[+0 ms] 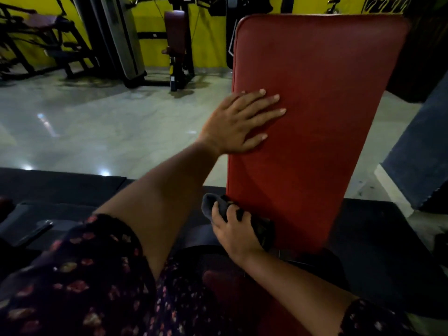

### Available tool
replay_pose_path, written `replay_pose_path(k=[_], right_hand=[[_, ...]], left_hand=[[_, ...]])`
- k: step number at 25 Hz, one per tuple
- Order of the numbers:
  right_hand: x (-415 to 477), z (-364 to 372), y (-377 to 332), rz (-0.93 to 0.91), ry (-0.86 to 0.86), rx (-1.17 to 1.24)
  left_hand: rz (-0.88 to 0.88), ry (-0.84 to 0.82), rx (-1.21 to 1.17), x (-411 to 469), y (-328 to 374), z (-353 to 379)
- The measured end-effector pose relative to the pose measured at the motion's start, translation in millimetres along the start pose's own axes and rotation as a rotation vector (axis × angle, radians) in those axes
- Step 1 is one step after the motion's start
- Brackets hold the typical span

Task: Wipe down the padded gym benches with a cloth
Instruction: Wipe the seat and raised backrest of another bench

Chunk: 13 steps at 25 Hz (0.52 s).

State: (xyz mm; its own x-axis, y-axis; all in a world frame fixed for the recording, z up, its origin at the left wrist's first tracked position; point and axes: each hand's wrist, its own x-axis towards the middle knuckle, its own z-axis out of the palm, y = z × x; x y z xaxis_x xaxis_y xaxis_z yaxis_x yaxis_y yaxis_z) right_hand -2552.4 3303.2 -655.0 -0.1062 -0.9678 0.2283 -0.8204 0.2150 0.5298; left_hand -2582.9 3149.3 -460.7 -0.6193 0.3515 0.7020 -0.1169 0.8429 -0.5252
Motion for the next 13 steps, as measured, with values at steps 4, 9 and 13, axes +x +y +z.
replay_pose_path(k=[4, 9, 13], right_hand=[[16.5, -8.0, 4.7, 0.209, 0.063, 0.166], [43.8, -21.9, -12.9, 0.342, 0.140, 0.083], [103.4, -55.6, 12.4, 0.504, -0.002, 0.006]], left_hand=[[0.163, 0.084, -0.002, 10.0, -26.0, 8.7], [0.275, 0.181, -0.205, 13.6, -35.4, 28.6], [0.420, 0.398, -0.309, 14.5, -47.1, 70.0]])
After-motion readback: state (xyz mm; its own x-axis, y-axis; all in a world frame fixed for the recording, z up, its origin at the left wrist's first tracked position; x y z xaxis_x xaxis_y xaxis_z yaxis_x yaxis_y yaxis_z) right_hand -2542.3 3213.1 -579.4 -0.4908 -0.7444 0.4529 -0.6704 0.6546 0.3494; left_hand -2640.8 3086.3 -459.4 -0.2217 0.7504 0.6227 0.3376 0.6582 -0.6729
